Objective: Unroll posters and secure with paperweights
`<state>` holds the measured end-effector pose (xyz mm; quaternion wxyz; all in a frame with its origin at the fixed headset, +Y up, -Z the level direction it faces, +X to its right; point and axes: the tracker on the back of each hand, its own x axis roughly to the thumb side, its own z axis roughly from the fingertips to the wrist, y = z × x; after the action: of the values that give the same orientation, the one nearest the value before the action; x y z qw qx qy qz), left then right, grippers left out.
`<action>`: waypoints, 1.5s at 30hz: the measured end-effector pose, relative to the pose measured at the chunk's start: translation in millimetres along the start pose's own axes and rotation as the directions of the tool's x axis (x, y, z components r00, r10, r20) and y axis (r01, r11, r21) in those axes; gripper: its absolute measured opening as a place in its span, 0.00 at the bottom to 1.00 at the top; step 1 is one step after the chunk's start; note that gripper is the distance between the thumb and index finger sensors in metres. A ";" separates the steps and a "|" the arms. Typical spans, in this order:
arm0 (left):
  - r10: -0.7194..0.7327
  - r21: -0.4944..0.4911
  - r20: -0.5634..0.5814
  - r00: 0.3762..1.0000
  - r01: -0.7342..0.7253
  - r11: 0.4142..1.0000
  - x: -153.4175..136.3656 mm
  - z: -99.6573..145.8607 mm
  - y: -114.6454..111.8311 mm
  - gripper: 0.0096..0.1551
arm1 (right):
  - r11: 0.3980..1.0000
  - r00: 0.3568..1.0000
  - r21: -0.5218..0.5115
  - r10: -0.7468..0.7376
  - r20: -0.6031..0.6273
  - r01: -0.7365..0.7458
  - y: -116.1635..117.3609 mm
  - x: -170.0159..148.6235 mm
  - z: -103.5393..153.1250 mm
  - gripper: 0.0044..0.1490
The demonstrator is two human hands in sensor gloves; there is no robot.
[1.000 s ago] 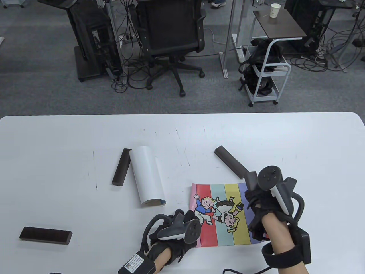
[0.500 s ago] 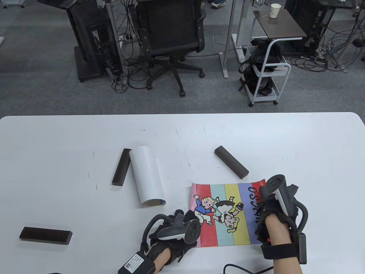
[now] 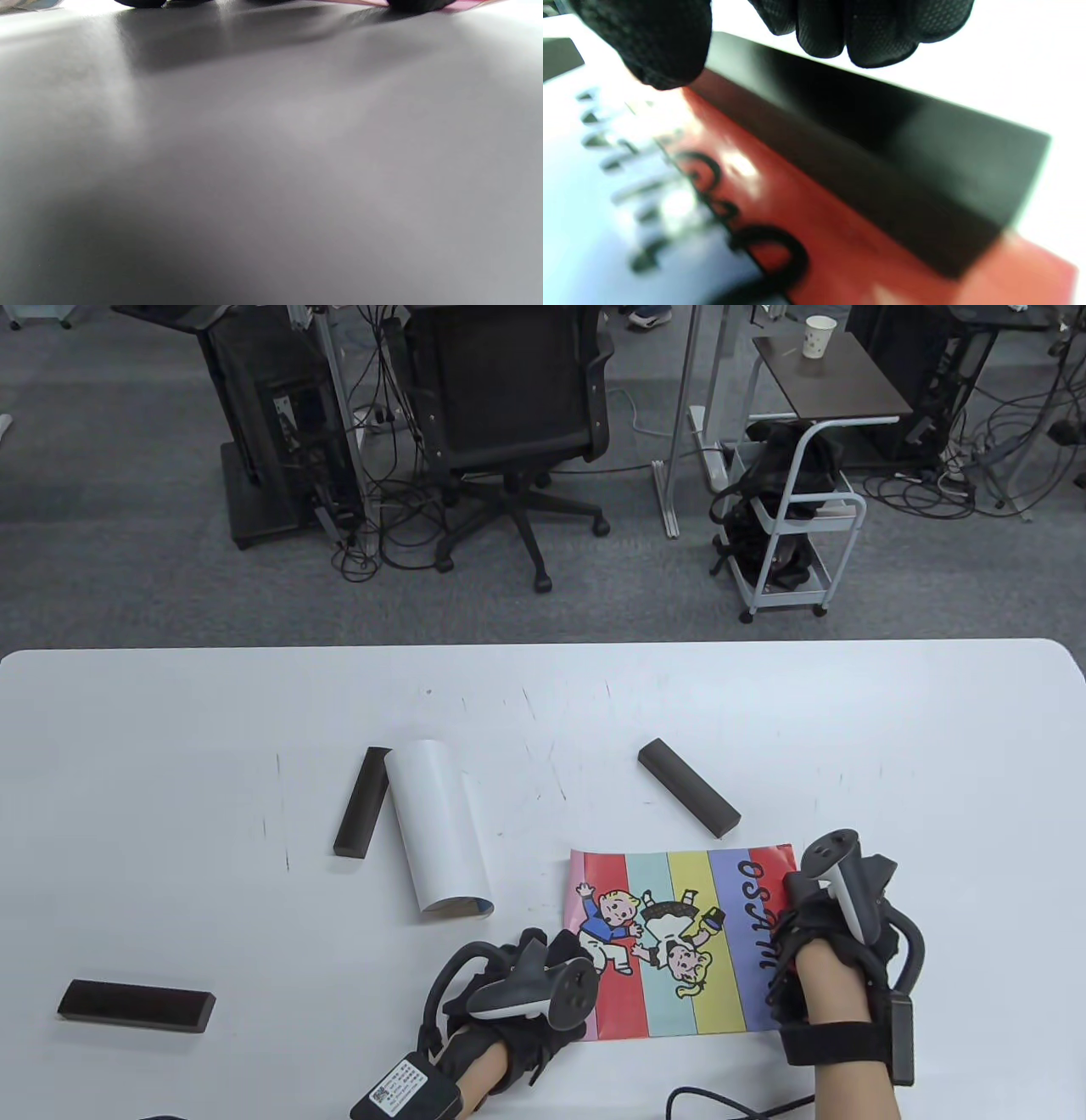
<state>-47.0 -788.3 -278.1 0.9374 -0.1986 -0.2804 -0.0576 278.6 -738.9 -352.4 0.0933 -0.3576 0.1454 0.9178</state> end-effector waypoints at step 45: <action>0.255 0.292 0.003 0.967 -0.245 0.924 -20.5 38.8 38.1 0.45 | 0.979 0.896 -0.181 -0.004 0.445 0.094 -21.9 144.0 7.0 0.46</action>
<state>-75.4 -737.9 -272.7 0.9607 -0.0919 -0.2418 0.1007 175.7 -706.3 -450.3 0.1110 -0.1509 0.0193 0.9821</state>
